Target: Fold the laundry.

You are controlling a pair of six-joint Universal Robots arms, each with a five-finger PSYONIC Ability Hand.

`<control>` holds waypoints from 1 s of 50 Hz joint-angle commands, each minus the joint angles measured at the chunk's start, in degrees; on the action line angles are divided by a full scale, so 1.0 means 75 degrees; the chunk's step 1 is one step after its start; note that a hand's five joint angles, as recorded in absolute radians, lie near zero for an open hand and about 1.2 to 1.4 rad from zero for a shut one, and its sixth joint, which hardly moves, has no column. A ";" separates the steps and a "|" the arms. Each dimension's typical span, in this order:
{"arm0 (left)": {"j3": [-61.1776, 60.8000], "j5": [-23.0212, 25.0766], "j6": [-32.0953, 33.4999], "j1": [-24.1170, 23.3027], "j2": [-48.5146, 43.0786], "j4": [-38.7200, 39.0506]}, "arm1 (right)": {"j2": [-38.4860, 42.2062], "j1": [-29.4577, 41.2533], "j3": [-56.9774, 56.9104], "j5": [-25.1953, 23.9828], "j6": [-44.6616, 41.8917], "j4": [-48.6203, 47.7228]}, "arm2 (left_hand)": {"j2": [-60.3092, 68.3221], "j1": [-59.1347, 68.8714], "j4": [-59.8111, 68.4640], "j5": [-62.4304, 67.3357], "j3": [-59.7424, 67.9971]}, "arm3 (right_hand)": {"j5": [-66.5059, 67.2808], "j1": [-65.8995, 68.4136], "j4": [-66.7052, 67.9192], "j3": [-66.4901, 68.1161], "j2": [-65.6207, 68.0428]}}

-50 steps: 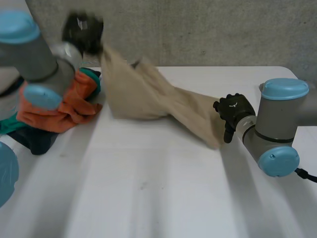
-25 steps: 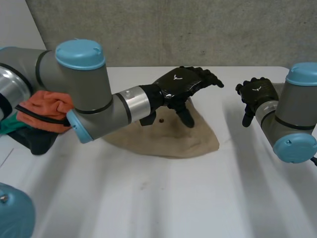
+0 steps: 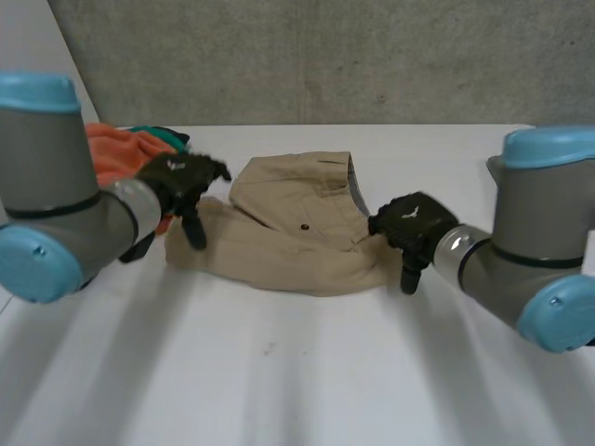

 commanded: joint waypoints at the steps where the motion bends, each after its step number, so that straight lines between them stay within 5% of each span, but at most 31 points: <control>1: -0.0884 0.0528 0.0884 0.0558 -0.0319 0.1013 | 0.0872 0.0291 -0.0324 0.0367 0.0531 -0.1126 | 0.0210 0.0159 0.0229 0.0185 0.0224 | 0.0662 0.0715 0.0726 0.0735 0.0784; 11: -0.0287 0.0751 0.1377 0.0828 -0.1667 0.1565 | 0.2184 0.0514 -0.1847 0.0532 0.0907 -0.0988 | 0.0275 0.0223 0.0293 0.0250 0.0289 | 0.0259 0.0311 0.0323 0.0332 0.0381; 14: -0.0088 0.0786 0.1389 0.0782 -0.1866 0.1413 | 0.2525 0.0490 -0.2351 0.0520 0.0930 -0.0367 | 0.2691 0.2639 0.2709 0.2666 0.2705 | 0.0793 0.0846 0.0857 0.0867 0.0915; 15: 0.0006 0.0809 0.1389 0.0758 -0.1890 0.1355 | 0.2618 0.0479 -0.2527 0.0520 0.0953 -0.0133 | 0.5009 0.4957 0.5027 0.4983 0.5023 | 0.2639 0.2692 0.2704 0.2713 0.2762; 18: 0.0193 0.0810 0.1389 0.0711 -0.1878 0.1226 | 0.2631 0.0432 -0.2739 0.0485 0.1047 0.0126 | 0.8408 0.8356 0.8426 0.8383 0.8422 | 0.5496 0.5549 0.5561 0.5570 0.5619; 19: 0.0322 0.0798 0.1400 0.0665 -0.1774 0.1086 | 0.2584 0.0408 -0.2820 0.0438 0.1128 0.0197 | 0.8416 0.8364 0.8434 0.8391 0.8430 | 0.7241 0.7294 0.7305 0.7315 0.7363; 26: 0.0744 0.0938 0.1248 0.0500 -0.0463 0.0394 | 0.1531 0.0233 -0.2728 0.0122 0.1562 0.0244 | 0.8416 0.8364 0.8435 0.8391 0.8430 | 0.7259 0.7311 0.7323 0.7332 0.7381; 35: 0.2231 0.1079 -0.0625 0.0512 0.2328 0.0393 | -0.1200 -0.0318 -0.3067 -0.0266 0.2628 -0.0259 | 0.8416 0.8364 0.8435 0.8391 0.8430 | 0.7259 0.7311 0.7323 0.7332 0.7381; 44: 0.4868 0.0775 -0.2021 0.0875 0.1780 0.0276 | -0.1776 -0.0424 -0.4027 0.0004 0.3602 -0.0822 | 0.8416 0.8364 0.8435 0.8391 0.8430 | 0.7259 0.7311 0.7323 0.7332 0.7381; 50: 0.6520 0.0540 -0.2033 0.0746 0.0140 -0.0227 | -0.0816 0.0044 -0.4719 0.0624 0.3579 -0.0846 | 0.8416 0.8364 0.8435 0.8391 0.8430 | 0.7259 0.7311 0.7323 0.7332 0.7381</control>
